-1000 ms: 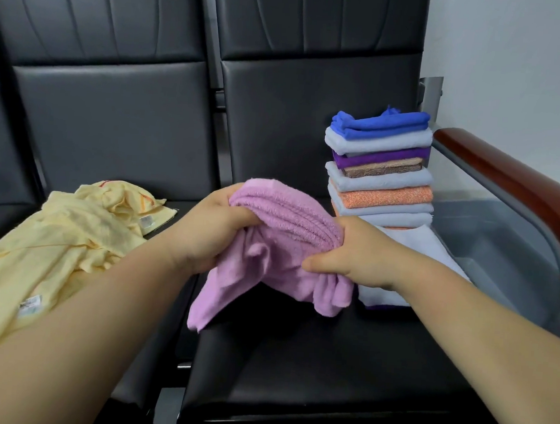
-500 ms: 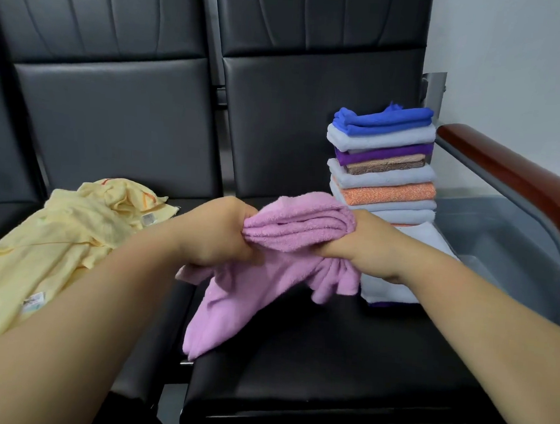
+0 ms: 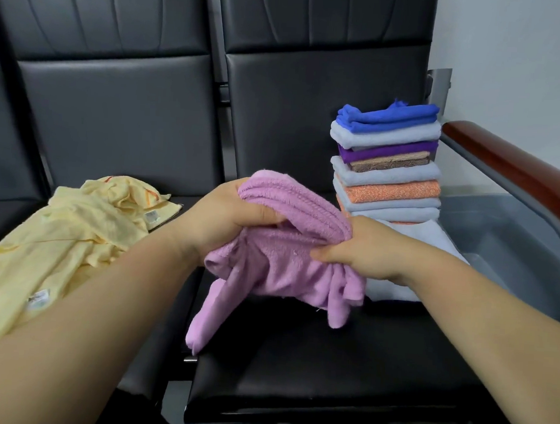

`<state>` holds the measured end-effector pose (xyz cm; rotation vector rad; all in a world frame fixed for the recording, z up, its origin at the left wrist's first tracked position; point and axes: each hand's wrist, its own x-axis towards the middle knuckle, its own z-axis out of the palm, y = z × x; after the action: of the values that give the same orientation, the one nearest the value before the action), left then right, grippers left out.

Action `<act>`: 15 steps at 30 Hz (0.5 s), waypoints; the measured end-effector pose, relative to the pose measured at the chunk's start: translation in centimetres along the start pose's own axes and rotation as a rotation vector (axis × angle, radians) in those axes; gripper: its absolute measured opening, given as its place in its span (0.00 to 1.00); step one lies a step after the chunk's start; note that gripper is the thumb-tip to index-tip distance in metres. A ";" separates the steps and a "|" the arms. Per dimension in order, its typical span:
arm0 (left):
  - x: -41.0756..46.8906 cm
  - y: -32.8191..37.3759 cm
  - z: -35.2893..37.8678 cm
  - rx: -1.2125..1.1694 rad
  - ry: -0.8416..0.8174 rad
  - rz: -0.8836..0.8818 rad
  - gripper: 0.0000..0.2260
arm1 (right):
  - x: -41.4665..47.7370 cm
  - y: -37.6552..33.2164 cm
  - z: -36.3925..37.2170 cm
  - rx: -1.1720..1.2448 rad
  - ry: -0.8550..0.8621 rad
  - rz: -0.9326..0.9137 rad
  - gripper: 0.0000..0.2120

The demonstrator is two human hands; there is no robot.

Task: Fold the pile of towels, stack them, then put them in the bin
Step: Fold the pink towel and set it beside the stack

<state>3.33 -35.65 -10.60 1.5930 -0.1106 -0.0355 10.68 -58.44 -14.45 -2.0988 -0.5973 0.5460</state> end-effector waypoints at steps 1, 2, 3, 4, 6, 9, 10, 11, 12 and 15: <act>-0.2 0.2 -0.1 0.148 -0.044 0.007 0.14 | 0.0 0.2 -0.4 0.069 0.023 -0.017 0.16; -0.4 0.4 -0.2 0.395 -0.072 -0.001 0.14 | -0.1 0.4 -0.7 0.138 0.050 -0.036 0.14; -0.5 0.4 -0.3 0.668 -0.079 -0.042 0.11 | -0.1 0.5 -1.0 0.207 0.064 -0.053 0.13; -0.5 0.4 -0.3 0.882 -0.081 -0.104 0.10 | -0.1 0.7 -1.1 0.263 0.065 -0.070 0.12; -0.3 0.2 -0.5 1.026 -0.049 -0.164 0.11 | -0.2 0.8 -0.9 0.339 0.058 -0.093 0.11; 0.0 0.2 -1.1 0.678 0.034 -0.094 0.02 | -0.6 0.1 -0.7 0.426 -0.002 -0.100 0.12; 0.0 0.2 -1.2 0.471 0.051 -0.092 0.03 | -0.8 -0.1 -0.7 0.353 -0.051 -0.102 0.15; 0.0 0.2 -1.2 0.249 0.066 -0.109 0.07 | -1.0 -0.4 -0.7 0.203 -0.085 -0.098 0.16; 0.0 0.1 -1.0 0.079 0.082 -0.127 0.10 | -1.1 -0.5 -0.5 0.012 -0.096 -0.081 0.16; 0.3 -0.6 -0.1 -0.099 0.122 -0.140 0.11 | -1.3 -0.7 0.4 -0.299 -0.068 0.013 0.13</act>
<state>3.70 -35.55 -11.15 1.4981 0.0966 -0.0524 9.28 -58.54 -13.86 -2.3731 -0.7423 0.5652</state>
